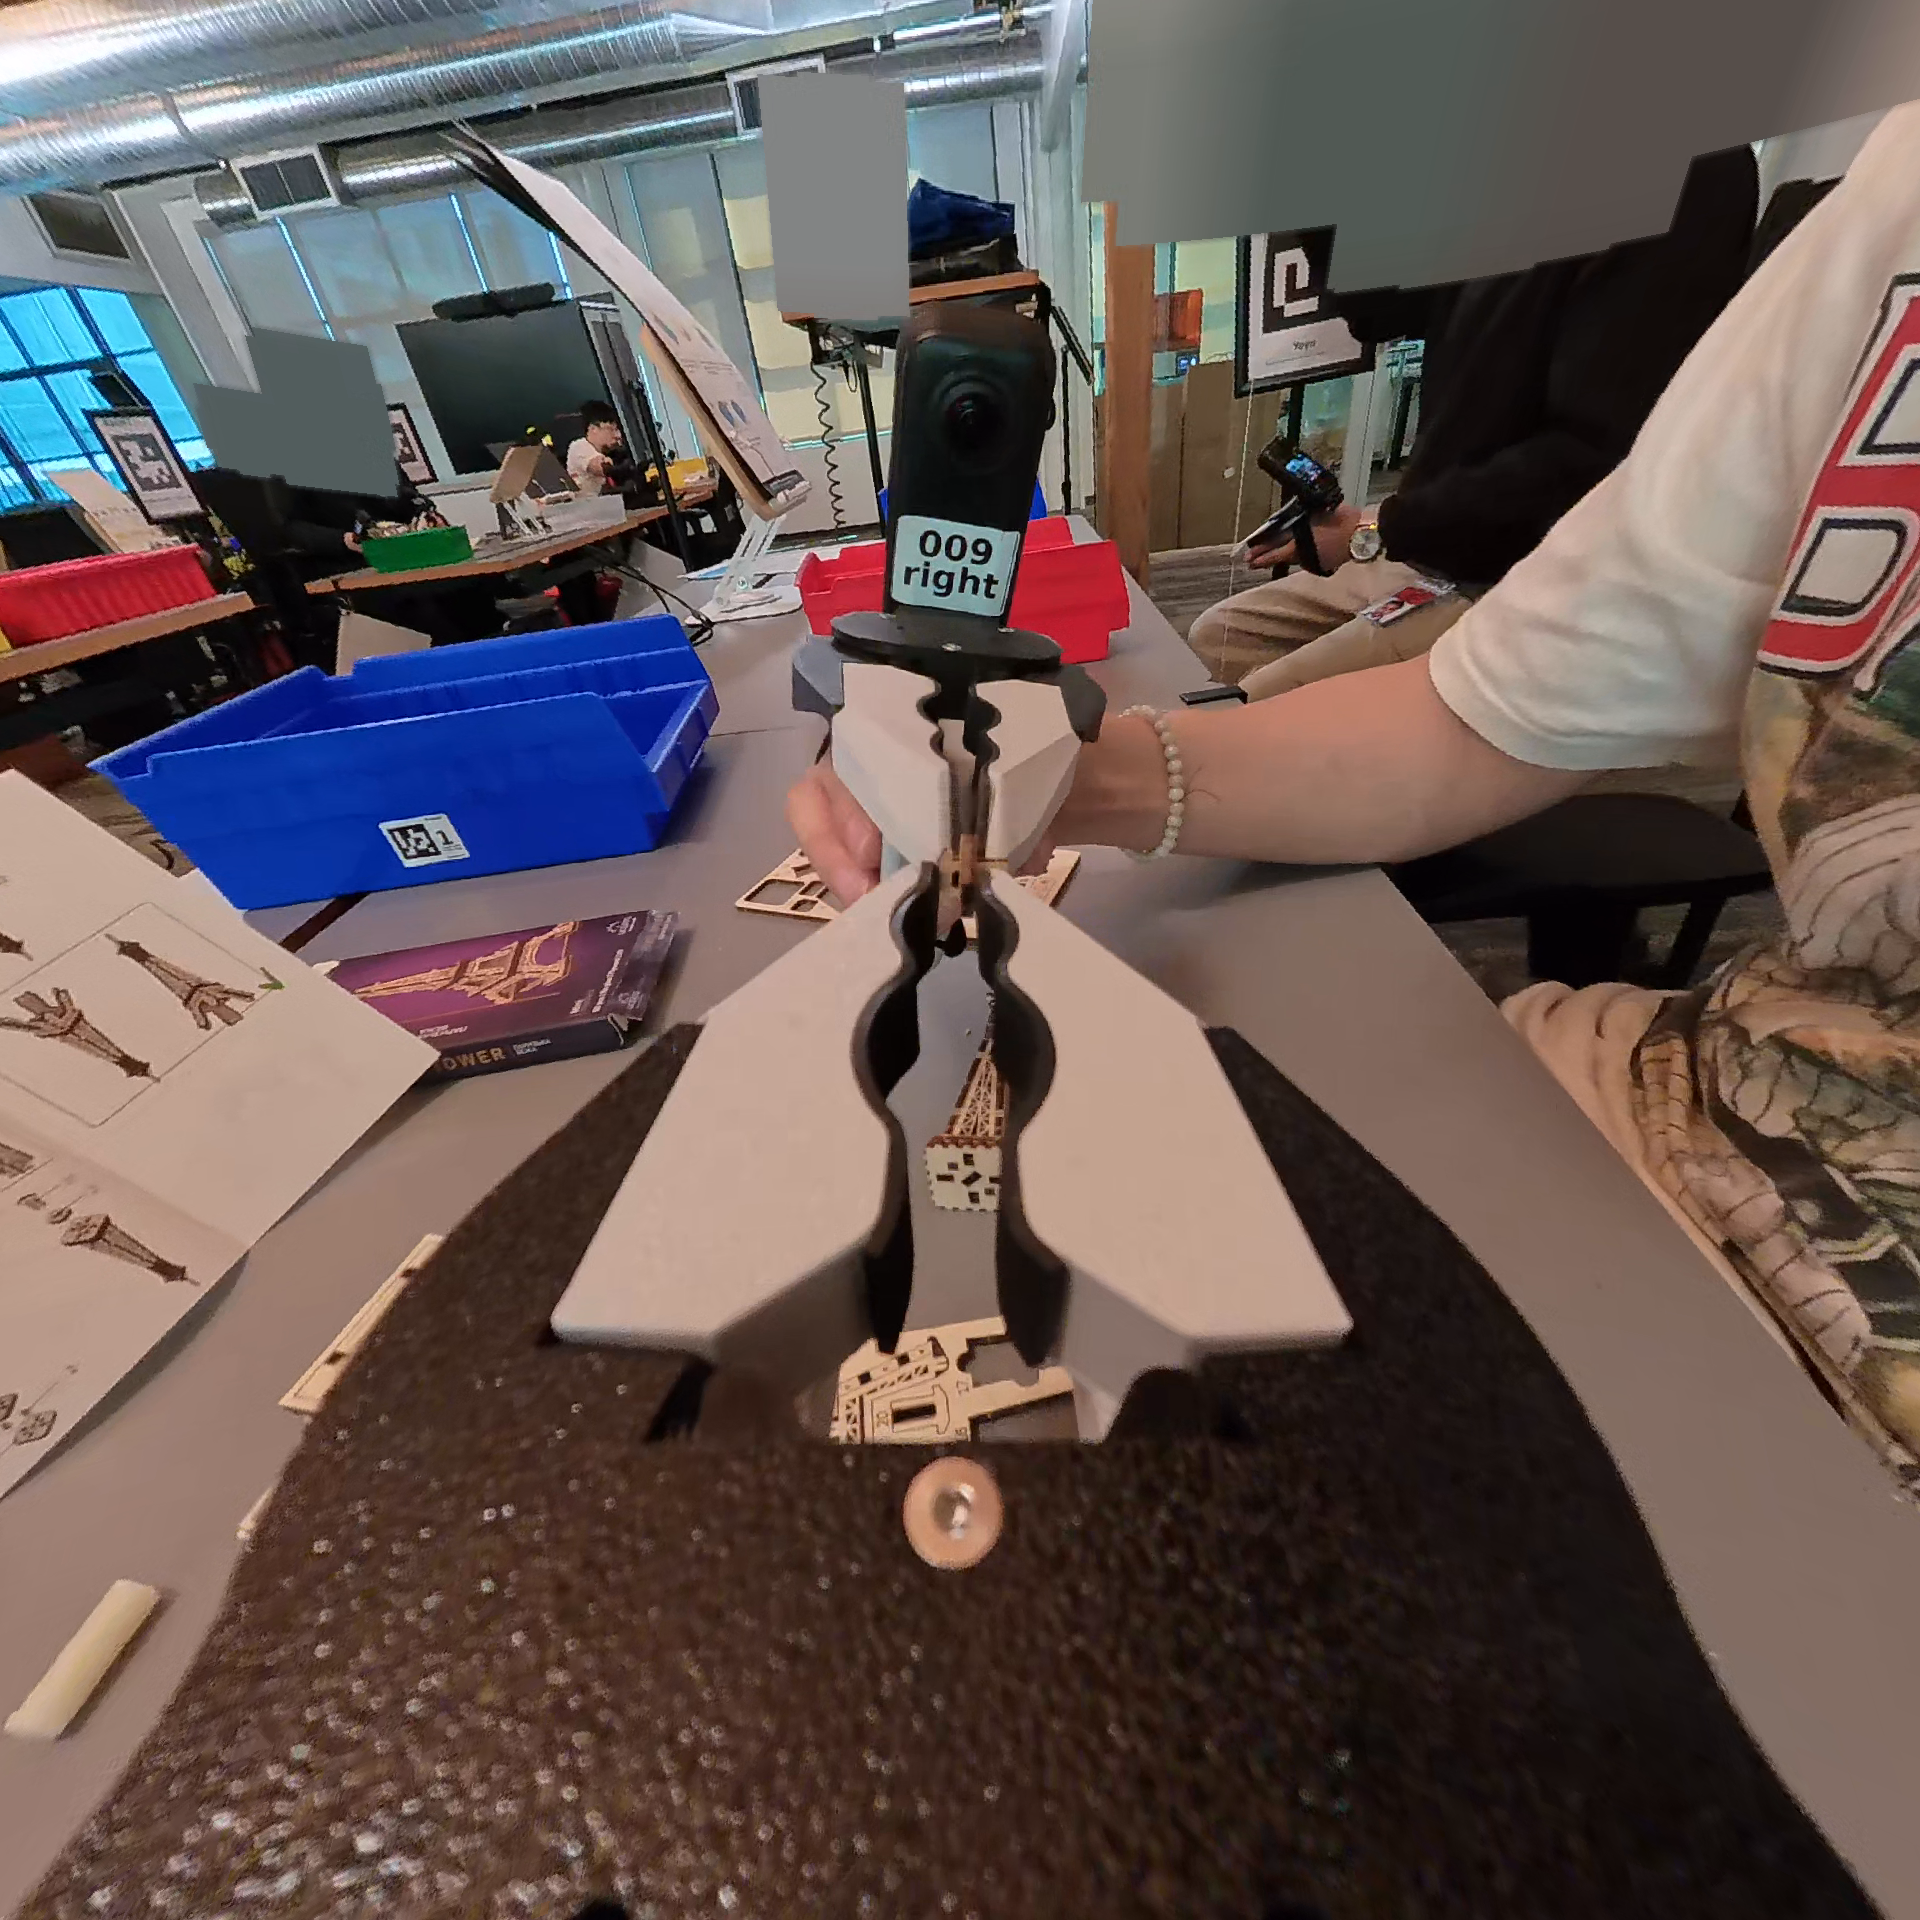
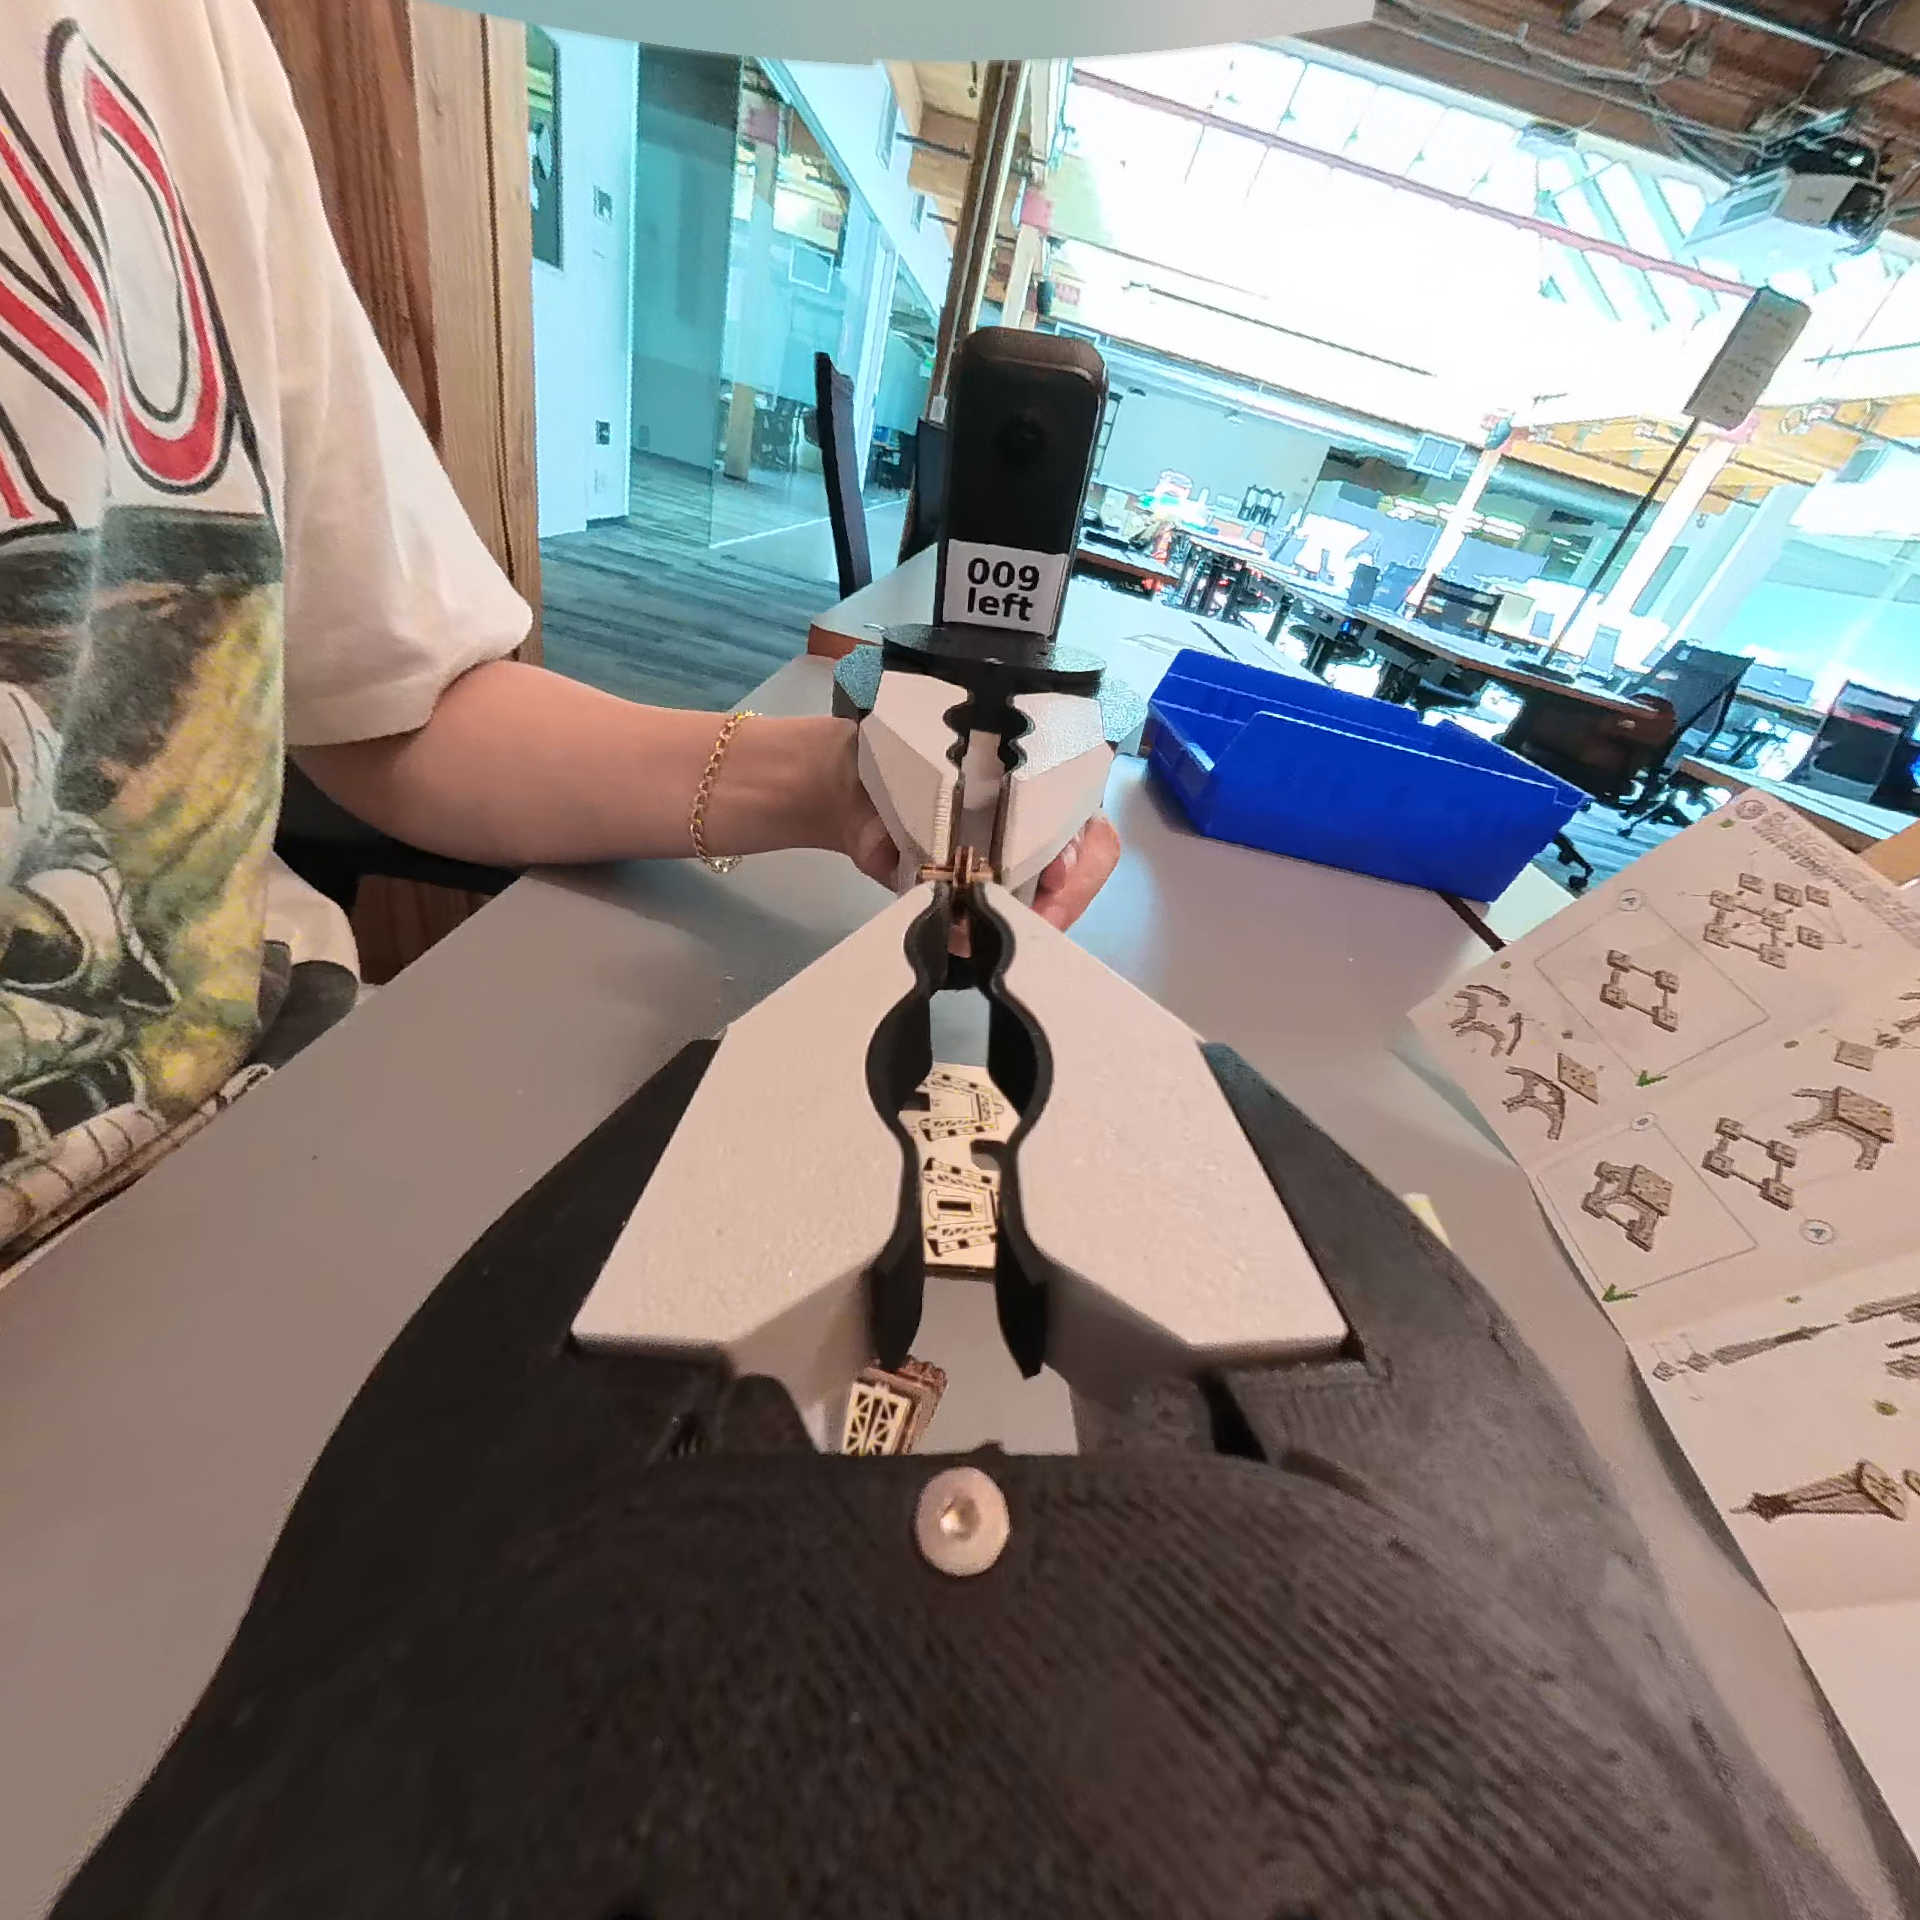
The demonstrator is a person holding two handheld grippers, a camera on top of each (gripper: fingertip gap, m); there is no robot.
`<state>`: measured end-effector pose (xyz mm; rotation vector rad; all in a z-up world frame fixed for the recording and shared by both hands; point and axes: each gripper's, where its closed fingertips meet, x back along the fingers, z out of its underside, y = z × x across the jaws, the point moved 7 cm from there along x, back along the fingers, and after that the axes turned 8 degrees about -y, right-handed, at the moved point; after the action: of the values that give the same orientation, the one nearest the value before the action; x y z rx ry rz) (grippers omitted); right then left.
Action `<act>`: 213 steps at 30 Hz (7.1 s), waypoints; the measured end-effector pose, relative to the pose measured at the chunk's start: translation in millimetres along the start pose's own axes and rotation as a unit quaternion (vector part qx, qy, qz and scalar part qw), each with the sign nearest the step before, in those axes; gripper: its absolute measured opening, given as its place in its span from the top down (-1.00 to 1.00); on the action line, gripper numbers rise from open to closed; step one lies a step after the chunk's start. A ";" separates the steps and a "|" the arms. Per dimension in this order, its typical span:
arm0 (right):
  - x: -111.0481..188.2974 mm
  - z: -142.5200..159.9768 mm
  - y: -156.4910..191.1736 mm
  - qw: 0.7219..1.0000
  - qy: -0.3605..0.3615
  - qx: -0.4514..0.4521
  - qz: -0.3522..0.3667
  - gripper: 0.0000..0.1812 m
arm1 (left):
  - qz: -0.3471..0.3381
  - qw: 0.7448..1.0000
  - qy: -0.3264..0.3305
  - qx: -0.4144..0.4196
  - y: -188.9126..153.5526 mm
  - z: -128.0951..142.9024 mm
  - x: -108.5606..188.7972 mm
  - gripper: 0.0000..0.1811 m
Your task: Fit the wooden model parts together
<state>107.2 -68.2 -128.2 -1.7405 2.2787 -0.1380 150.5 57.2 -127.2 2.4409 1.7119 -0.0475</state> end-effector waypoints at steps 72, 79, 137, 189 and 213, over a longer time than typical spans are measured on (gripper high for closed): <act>35.9 72.8 4.7 0.889 0.456 -0.029 -0.031 0.67 | -0.040 0.989 0.143 0.007 13.2 39.2 0.5 1.00; 32.9 57.7 -2.1 0.927 0.371 -0.049 -0.021 0.81 | -0.048 0.994 0.096 -0.004 13.1 27.2 0.6 1.00; 23.2 -5.0 1.3 0.957 0.272 0.106 -0.011 0.82 | -0.091 0.794 0.227 -0.557 -32.5 -4.5 -38.2 1.00; 28.9 0.7 3.6 0.965 0.248 0.080 -0.041 0.81 | -0.045 0.872 0.236 -0.426 -32.3 3.3 -37.5 0.99; 24.0 5.7 6.2 0.963 0.254 0.073 -0.054 0.82 | -0.020 0.861 0.276 -0.427 -36.1 4.5 -38.5 0.99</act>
<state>97.2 -89.0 -138.8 -1.9179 2.4185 -0.8419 103.7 32.7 -131.2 1.7928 1.4586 1.2307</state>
